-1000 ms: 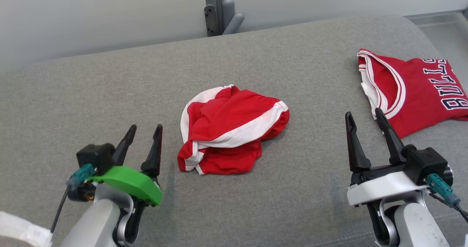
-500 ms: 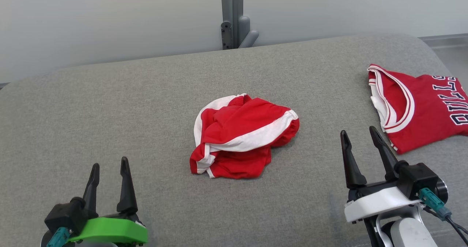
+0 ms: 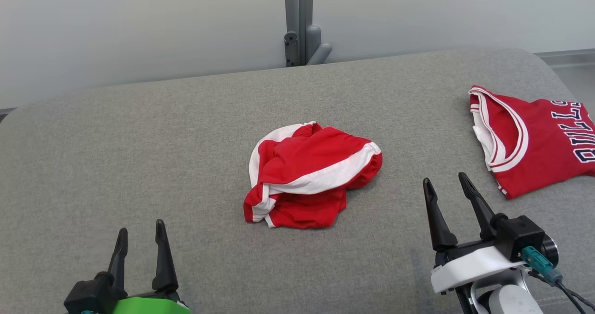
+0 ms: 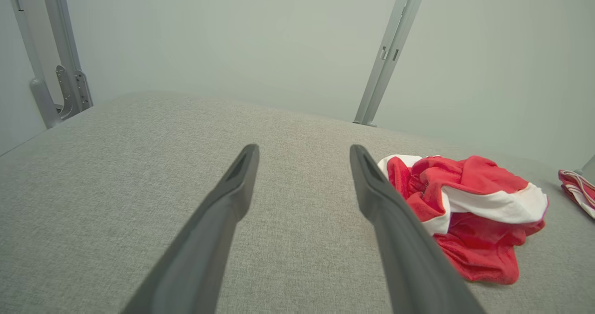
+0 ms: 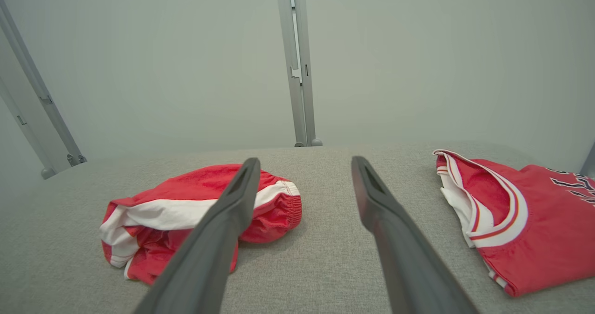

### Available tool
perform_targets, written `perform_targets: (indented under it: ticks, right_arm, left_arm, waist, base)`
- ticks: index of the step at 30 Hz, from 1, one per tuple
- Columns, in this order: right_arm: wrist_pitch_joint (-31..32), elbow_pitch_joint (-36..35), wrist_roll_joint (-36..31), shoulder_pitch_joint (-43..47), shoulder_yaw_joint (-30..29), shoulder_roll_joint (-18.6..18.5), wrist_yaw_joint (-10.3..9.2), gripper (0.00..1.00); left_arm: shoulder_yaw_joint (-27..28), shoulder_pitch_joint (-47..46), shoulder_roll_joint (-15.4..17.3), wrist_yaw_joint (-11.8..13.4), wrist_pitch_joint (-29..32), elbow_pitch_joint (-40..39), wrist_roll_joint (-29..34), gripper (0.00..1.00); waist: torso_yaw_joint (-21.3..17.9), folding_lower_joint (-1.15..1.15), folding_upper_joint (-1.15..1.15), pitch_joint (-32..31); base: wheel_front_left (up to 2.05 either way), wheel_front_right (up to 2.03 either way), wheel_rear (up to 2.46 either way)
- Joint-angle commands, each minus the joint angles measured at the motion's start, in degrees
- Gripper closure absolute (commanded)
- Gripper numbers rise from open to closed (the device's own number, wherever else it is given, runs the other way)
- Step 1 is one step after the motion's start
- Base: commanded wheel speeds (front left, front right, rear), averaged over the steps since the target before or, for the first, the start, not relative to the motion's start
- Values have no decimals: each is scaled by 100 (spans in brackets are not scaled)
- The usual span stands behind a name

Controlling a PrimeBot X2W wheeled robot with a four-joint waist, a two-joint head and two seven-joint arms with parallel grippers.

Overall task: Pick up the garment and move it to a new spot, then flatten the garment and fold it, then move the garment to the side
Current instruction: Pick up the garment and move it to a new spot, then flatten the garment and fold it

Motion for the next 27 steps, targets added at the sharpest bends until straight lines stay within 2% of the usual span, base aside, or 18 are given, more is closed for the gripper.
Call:
perform_targets:
  ticks: [1, 9, 15, 22, 27]
  right_arm:
    - [-30, 35, 6, -35, -1, -9, -9, 0]
    - [-47, 97, 18, -91, -24, -9, -9, 0]
    - [-45, 92, 2, -128, -45, -9, -9, 0]
    - [-50, 74, -32, -226, -41, -8, -9, 0]
    - [-52, 64, -42, -310, -25, -9, -9, 0]
  left_arm:
    - [36, 36, -26, -63, -14, 36, 33, 0]
    - [104, -74, -117, -223, -14, 167, 107, 0]
    - [-71, -161, -159, -400, -14, 390, 147, 0]
    - [-652, -585, -199, -722, 16, 1039, 168, 0]
    - [-1063, -978, -231, -837, 66, 1563, 19, 0]
  waist:
    - [-4, 0, 40, 9]
    - [-2, 0, 40, 50]
    - [0, 0, 40, 124]
    - [-76, 0, 40, 332]
    - [-198, 0, 40, 502]
  base:
    - [0, 0, 0]
    - [0, 0, 0]
    - [0, 0, 0]
    - [0, 0, 0]
    - [0, 0, 0]
